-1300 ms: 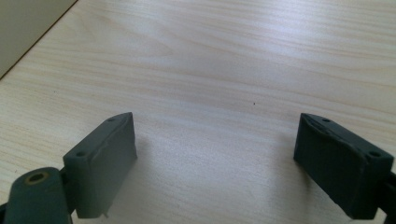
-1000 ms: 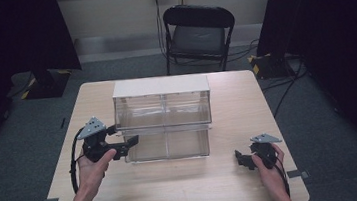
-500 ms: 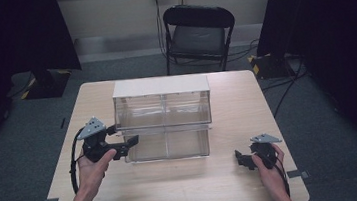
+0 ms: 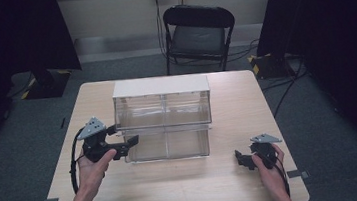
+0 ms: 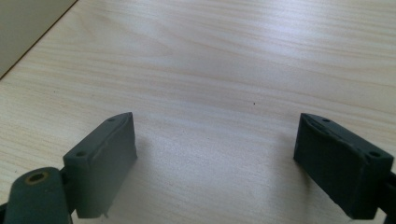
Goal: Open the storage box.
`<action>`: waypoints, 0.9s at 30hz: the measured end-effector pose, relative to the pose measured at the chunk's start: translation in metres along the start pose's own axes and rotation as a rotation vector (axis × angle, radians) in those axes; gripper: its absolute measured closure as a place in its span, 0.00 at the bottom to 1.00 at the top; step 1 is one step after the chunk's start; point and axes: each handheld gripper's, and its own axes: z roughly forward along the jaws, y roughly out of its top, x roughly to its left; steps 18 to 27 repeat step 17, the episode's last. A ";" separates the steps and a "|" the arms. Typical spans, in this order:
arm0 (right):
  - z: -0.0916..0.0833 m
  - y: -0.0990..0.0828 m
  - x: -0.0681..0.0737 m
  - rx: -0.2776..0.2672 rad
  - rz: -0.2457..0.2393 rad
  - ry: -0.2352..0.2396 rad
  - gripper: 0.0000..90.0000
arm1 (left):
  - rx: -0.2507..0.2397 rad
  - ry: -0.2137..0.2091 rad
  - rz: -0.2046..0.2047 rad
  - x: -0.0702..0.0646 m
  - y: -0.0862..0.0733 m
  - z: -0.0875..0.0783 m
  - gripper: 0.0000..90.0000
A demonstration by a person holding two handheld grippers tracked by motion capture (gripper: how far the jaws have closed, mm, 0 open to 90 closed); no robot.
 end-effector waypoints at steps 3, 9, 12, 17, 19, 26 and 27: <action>0.000 0.000 0.000 0.000 0.001 0.001 0.14 | 0.000 0.000 0.000 0.000 0.000 0.000 0.17; 0.000 0.000 0.000 0.000 0.001 0.001 0.14 | 0.001 0.001 0.003 0.000 0.000 0.000 0.18; 0.000 0.000 0.000 0.000 0.002 0.001 0.14 | 0.001 0.001 0.003 0.000 0.000 0.000 0.18; 0.000 0.000 0.000 0.000 0.001 0.001 0.14 | 0.002 0.000 0.005 0.000 0.001 0.000 0.18; 0.000 0.000 0.000 0.000 0.001 0.001 0.14 | 0.002 0.000 0.005 0.000 0.001 0.000 0.18; 0.000 0.000 0.000 0.000 0.001 0.001 0.14 | 0.002 0.000 0.005 0.000 0.001 0.000 0.18; 0.000 0.000 0.000 0.000 0.001 0.001 0.14 | 0.002 0.000 0.005 0.000 0.001 0.000 0.18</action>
